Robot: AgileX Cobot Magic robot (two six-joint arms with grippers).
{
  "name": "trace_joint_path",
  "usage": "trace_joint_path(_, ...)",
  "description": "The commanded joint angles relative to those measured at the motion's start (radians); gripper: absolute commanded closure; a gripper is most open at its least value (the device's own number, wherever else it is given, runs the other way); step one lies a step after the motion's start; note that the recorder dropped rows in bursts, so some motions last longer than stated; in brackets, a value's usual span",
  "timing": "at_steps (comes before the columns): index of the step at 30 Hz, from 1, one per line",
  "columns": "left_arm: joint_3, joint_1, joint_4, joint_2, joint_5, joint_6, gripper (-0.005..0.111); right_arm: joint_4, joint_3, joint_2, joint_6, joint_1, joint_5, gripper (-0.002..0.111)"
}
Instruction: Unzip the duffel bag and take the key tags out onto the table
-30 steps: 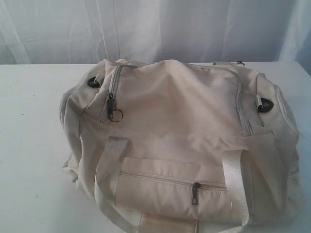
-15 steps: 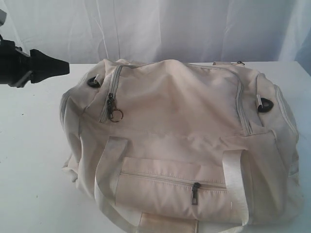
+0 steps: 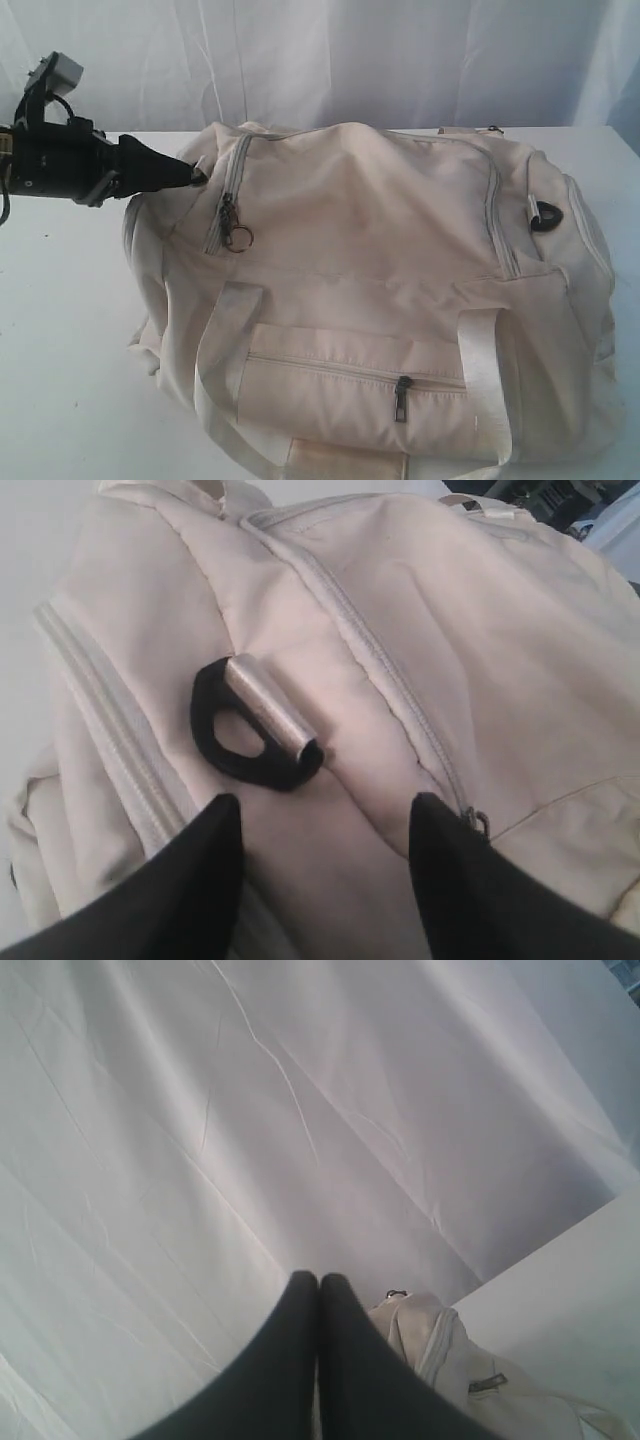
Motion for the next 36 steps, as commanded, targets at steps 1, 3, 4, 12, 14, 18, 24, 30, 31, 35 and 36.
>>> trace_joint_path(1,-0.008,0.012,0.008,-0.009,0.03,0.046,0.051,-0.007,0.005,-0.003,-0.001,0.001,-0.017,0.108)
trace_joint_path(3,-0.015,0.032,0.008,-0.021,0.035,0.046,0.051,-0.007,0.005,-0.003,0.009,0.001,-0.015,0.108)
trace_joint_path(4,-0.022,0.045,0.008,-0.025,0.035,0.046,0.051,-0.007,0.005,-0.003,0.025,0.001,-0.008,0.108)
trace_joint_path(12,-0.052,0.114,0.008,-0.041,0.026,0.013,0.051,-0.011,0.005,-0.003,0.049,0.001,0.063,0.09)
trace_joint_path(14,-0.052,0.11,0.008,-0.028,0.0,0.003,0.051,-0.016,0.005,-0.003,0.049,0.001,0.065,0.073)
trace_joint_path(18,-0.052,0.103,0.008,0.02,-0.051,-0.012,0.051,-0.016,0.005,-0.003,0.016,0.001,0.081,0.035)
trace_joint_path(24,-0.052,0.103,0.008,0.076,-0.15,-0.07,0.051,-0.016,0.005,-0.003,0.016,0.001,0.141,0.031)
trace_joint_path(30,-0.052,0.103,0.008,0.09,-0.172,-0.114,0.051,-0.014,0.005,-0.003,0.016,0.001,0.157,0.031)
trace_joint_path(31,-0.052,0.103,0.008,0.09,-0.172,-0.116,0.051,-0.014,0.005,-0.003,0.016,0.001,0.157,0.031)
trace_joint_path(35,-0.052,0.103,0.008,0.09,-0.172,-0.103,0.051,-0.012,0.005,-0.003,0.018,0.001,0.157,0.031)
trace_joint_path(36,-0.052,0.103,0.008,0.09,-0.172,-0.1,0.051,-0.012,0.005,-0.003,0.018,0.001,0.159,0.031)
